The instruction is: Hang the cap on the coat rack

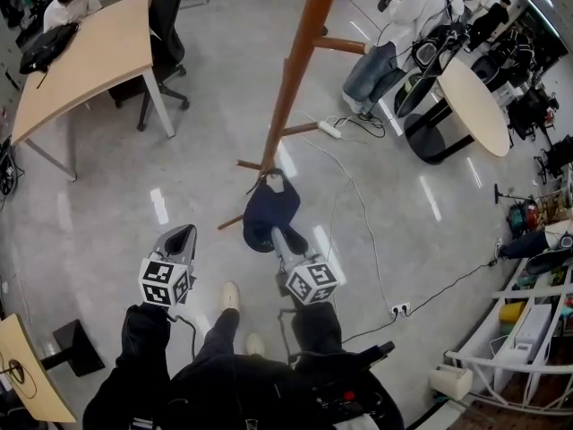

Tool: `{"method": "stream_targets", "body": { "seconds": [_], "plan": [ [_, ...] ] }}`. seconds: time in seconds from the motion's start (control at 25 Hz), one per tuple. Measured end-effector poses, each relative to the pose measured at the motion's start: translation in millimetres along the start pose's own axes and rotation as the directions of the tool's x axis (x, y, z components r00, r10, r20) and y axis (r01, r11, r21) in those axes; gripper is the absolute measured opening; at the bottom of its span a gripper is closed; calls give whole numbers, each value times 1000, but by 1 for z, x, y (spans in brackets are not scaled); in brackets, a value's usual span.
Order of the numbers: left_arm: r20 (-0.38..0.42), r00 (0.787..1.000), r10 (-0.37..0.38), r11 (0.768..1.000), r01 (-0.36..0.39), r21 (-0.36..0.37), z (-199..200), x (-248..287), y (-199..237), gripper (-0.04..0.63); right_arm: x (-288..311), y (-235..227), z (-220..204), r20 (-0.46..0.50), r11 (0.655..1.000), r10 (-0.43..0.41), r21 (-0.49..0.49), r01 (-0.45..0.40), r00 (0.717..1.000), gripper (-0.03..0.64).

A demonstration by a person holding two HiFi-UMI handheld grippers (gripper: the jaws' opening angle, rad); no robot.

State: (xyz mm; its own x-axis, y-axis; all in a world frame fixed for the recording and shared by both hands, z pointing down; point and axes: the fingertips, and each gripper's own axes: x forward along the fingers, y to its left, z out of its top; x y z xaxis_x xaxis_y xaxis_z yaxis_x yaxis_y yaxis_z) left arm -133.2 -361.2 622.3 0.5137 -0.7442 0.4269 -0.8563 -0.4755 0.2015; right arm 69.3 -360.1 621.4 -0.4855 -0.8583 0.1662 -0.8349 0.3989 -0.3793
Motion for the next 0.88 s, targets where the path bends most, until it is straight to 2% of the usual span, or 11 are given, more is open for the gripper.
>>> {"method": "stream_targets", "body": {
  "seconds": [0.88],
  "plan": [
    [-34,999,5,1000,-5,-7,-7,20,16,0,25,-19,-19,-39,1000,-19,18,20,999,75]
  ]
}}
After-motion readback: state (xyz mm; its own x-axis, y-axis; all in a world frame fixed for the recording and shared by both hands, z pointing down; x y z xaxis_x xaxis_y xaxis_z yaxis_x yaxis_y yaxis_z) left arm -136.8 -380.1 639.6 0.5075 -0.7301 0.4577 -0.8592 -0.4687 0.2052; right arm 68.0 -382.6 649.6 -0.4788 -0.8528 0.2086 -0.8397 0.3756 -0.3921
